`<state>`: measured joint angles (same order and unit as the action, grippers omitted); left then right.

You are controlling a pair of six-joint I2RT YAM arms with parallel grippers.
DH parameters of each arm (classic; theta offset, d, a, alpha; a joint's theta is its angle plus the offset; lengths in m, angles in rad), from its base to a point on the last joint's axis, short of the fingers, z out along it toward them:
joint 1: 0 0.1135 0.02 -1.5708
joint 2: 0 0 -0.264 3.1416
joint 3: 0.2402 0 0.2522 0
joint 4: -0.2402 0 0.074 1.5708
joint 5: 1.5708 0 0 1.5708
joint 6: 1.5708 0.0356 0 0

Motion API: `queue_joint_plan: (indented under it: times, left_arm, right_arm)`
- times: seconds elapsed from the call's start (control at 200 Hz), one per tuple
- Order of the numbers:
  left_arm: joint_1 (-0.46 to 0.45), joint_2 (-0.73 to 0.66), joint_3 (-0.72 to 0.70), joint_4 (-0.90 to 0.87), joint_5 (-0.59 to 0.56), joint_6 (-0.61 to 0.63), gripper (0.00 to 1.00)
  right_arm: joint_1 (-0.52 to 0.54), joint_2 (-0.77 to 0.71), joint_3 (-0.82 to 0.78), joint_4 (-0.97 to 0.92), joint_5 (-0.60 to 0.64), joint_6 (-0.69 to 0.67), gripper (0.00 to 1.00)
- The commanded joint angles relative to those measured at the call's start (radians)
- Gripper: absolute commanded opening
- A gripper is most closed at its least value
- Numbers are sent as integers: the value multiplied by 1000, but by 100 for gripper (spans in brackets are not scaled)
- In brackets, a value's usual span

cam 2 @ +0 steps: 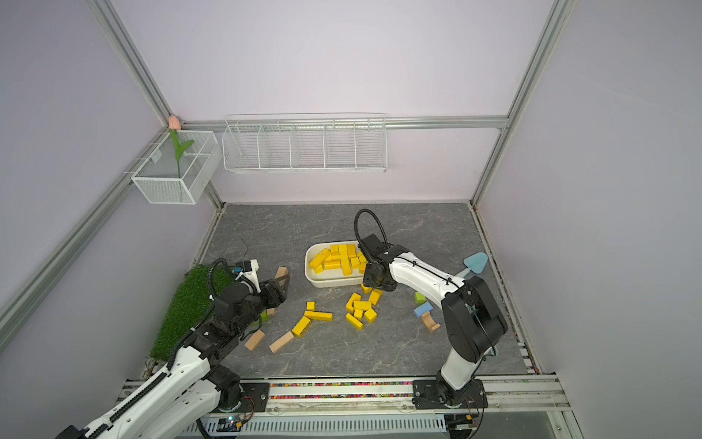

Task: Pick out the yellow building blocks
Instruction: Pick up the building block from the center of the board.

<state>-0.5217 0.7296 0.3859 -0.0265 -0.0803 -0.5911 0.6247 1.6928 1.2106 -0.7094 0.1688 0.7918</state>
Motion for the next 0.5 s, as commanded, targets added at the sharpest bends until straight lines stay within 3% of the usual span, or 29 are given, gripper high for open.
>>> queue_joint_plan:
  times: [0.0, 0.21, 0.495]
  left_arm:
    - [8, 3, -3, 14, 3, -10, 67]
    - [8, -2, -5, 13, 2, -10, 67]
    - [9, -6, -8, 11, 1, -11, 67]
  right_arm:
    - [0, 29, 9, -42, 19, 5, 51]
    - [0, 96, 7, -21, -33, 34, 57]
    - [-3, 146, -7, -18, -41, 51, 54]
